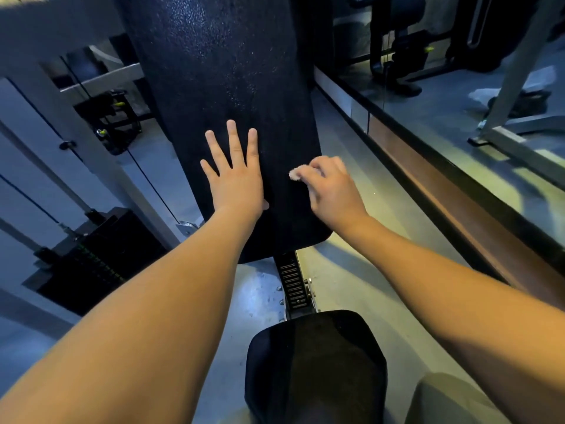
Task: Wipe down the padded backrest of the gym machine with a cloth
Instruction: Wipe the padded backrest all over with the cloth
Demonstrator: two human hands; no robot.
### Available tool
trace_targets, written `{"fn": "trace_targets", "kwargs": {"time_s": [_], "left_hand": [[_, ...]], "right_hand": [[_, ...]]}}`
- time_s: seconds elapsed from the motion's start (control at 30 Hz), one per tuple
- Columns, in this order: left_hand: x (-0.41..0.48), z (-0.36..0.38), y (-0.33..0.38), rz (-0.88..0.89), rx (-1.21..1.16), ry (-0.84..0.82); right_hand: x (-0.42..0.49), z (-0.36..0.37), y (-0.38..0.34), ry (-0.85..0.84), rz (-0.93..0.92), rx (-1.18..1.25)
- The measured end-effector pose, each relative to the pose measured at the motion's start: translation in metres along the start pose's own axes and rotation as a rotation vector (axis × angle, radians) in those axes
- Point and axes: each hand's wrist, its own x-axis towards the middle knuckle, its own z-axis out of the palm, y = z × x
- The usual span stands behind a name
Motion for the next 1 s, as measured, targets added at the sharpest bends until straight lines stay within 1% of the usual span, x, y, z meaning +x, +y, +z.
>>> {"fn": "trace_targets", "kwargs": {"time_s": [0.03,0.1,0.17,0.2,0.23,0.3,0.37,0.5,0.57,0.63,0.7,0.73,0.83,0.93,1.0], "left_hand": [[0.000,0.001,0.000,-0.001,0.001,0.000],[0.000,0.001,0.000,-0.002,0.014,0.006],[0.000,0.001,0.001,-0.007,0.015,-0.001],[0.000,0.000,0.001,-0.009,0.013,-0.008],[-0.001,-0.001,0.001,-0.013,0.010,-0.015],[-0.004,-0.006,0.002,-0.024,0.007,-0.037],[-0.007,-0.012,0.001,-0.018,0.002,-0.048],[-0.025,-0.011,-0.003,0.005,-0.012,-0.024],[-0.041,0.001,-0.008,0.011,-0.002,-0.029],[-0.051,0.014,-0.016,0.012,0.002,-0.069],[-0.051,0.023,-0.022,0.017,0.015,-0.072],[-0.050,0.025,-0.023,0.018,0.023,-0.062],[-0.048,0.029,-0.020,0.010,0.023,-0.051],[-0.047,0.032,-0.022,0.020,0.008,-0.033],[-0.048,0.033,-0.024,0.028,0.011,-0.018]], "right_hand": [[-0.004,0.006,-0.005,-0.002,0.033,0.003],[-0.037,0.025,-0.016,-0.075,0.015,0.024],[-0.079,0.038,-0.025,-0.214,-0.016,0.027],[-0.093,0.039,-0.027,-0.290,0.000,0.035],[-0.099,0.038,-0.029,-0.352,0.026,0.051],[-0.093,0.028,-0.028,-0.415,0.052,0.087],[-0.078,0.013,-0.027,-0.393,0.066,0.137],[-0.026,-0.009,-0.025,-0.248,0.159,0.217],[-0.006,-0.012,-0.026,-0.200,0.240,0.126],[0.003,-0.014,-0.026,-0.124,0.313,-0.002],[0.004,-0.015,-0.028,-0.050,0.315,-0.082],[0.003,-0.014,-0.029,-0.051,0.320,-0.085],[-0.005,-0.007,-0.031,-0.124,0.281,-0.030],[-0.015,0.000,-0.031,-0.086,0.236,0.020],[-0.018,0.005,-0.028,-0.084,0.196,-0.021]]}}
